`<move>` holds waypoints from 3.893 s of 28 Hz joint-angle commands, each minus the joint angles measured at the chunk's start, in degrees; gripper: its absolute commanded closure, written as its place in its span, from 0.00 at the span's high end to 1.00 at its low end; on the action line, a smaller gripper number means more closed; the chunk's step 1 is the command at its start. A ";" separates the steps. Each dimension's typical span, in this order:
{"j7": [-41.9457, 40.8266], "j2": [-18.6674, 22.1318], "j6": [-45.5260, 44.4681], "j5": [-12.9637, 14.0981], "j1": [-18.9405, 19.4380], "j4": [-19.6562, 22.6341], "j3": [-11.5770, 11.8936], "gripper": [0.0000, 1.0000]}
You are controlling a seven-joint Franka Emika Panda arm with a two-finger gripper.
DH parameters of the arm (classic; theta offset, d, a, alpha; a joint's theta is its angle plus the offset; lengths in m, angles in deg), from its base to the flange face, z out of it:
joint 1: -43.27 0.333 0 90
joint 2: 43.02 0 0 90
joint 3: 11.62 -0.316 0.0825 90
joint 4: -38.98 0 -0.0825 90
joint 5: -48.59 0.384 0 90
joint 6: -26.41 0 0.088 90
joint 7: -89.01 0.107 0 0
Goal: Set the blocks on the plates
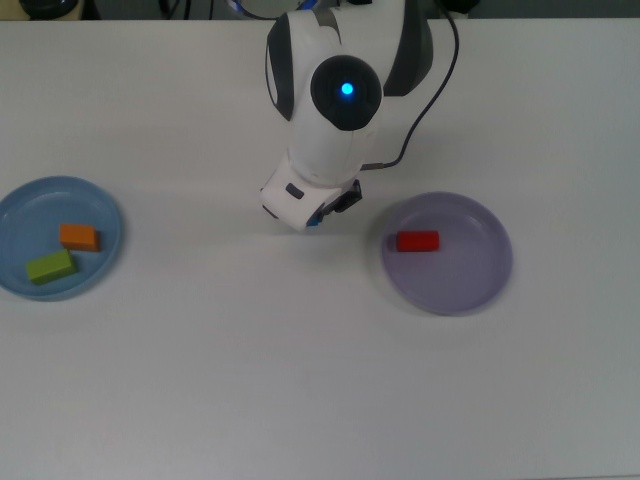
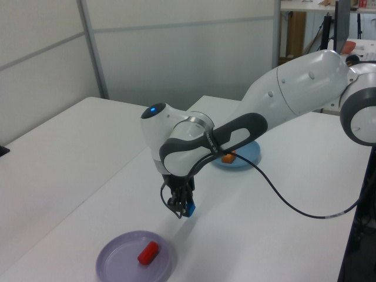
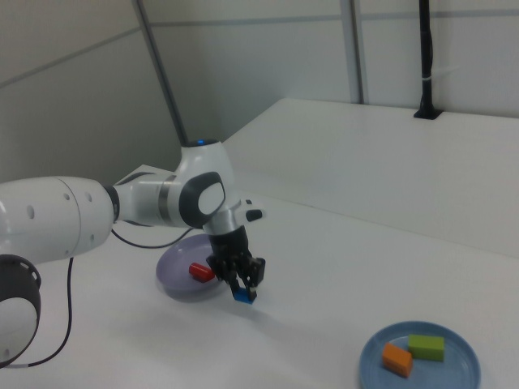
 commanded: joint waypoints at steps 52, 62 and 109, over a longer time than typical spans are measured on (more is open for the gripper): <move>13.35 8.93 -0.60 0.67 7.93 -1.44 5.60 1.00; 10.20 17.89 -11.86 1.73 1.96 -1.35 5.61 1.00; -5.36 25.90 -18.36 4.36 -4.90 -1.26 5.78 1.00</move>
